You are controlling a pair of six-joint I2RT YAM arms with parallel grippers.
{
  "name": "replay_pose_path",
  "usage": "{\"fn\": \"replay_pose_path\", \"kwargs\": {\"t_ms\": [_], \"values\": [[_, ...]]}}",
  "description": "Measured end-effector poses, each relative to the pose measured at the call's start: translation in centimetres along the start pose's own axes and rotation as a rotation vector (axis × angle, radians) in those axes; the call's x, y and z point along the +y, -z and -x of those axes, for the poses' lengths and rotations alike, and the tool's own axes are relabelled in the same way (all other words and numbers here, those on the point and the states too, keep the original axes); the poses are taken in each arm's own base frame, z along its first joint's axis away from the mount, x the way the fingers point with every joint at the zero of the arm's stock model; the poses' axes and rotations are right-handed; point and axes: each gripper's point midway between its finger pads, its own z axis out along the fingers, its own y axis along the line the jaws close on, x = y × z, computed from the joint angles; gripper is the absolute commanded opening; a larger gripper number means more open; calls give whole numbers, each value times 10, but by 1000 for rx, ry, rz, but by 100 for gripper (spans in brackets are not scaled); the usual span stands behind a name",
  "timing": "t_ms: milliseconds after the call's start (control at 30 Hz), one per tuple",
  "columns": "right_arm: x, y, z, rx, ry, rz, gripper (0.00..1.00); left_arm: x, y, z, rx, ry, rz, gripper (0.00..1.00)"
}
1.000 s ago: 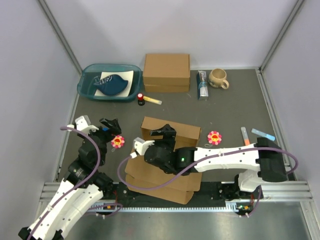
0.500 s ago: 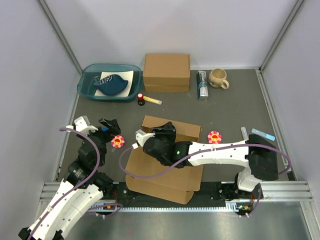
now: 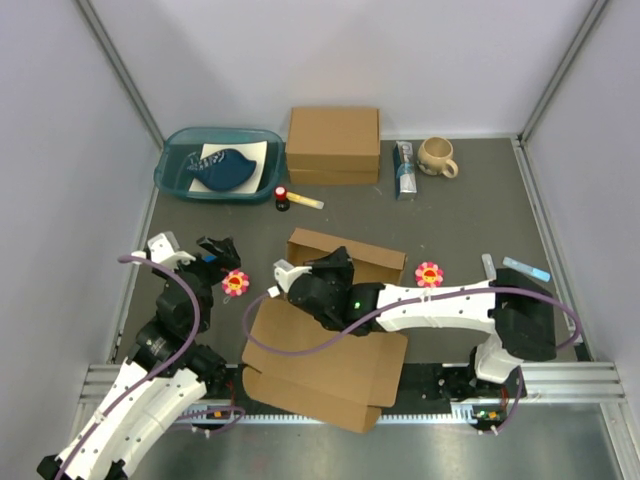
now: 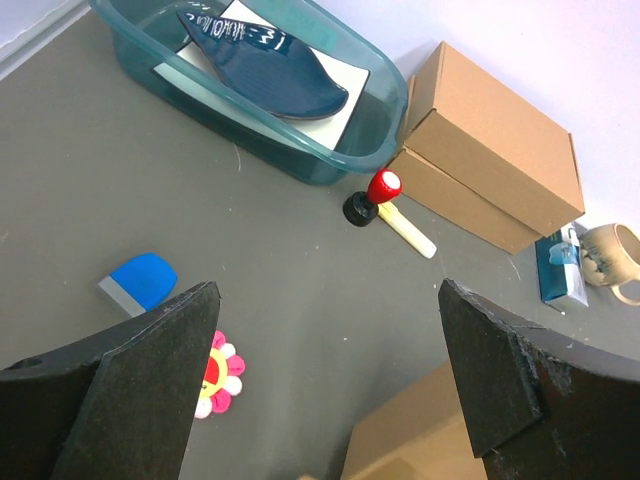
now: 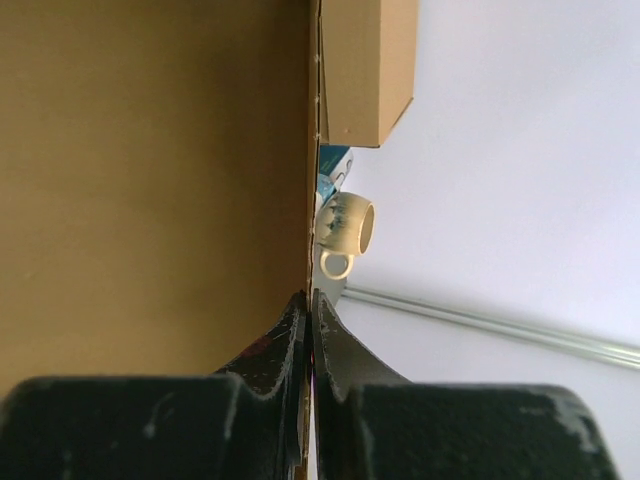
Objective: Fold the paper box
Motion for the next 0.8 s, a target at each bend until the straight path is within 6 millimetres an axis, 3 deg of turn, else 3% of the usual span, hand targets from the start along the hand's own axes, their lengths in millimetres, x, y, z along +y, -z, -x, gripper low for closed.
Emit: {"fn": "replay_pose_path", "kwargs": {"t_ms": [200,433,533,633,700,800], "values": [[-17,7,-15,22,-17,-21,0,-4,-1,14,-32,-6,12,95],[-90,7,-95,172,-277,-81,0,-49,-2,85,-142,52,-44,95],[-117,-2,-127,254,-473,-70,0,-63,-1,109,-186,69,-70,95],[-138,-14,-160,320,-750,-37,0,-67,1,119,-208,73,-81,95],[-146,-20,-182,356,-945,-25,0,-67,2,119,-209,70,-82,95],[-140,-31,-204,398,-1272,32,0,-66,4,120,-211,75,-88,94]]}}
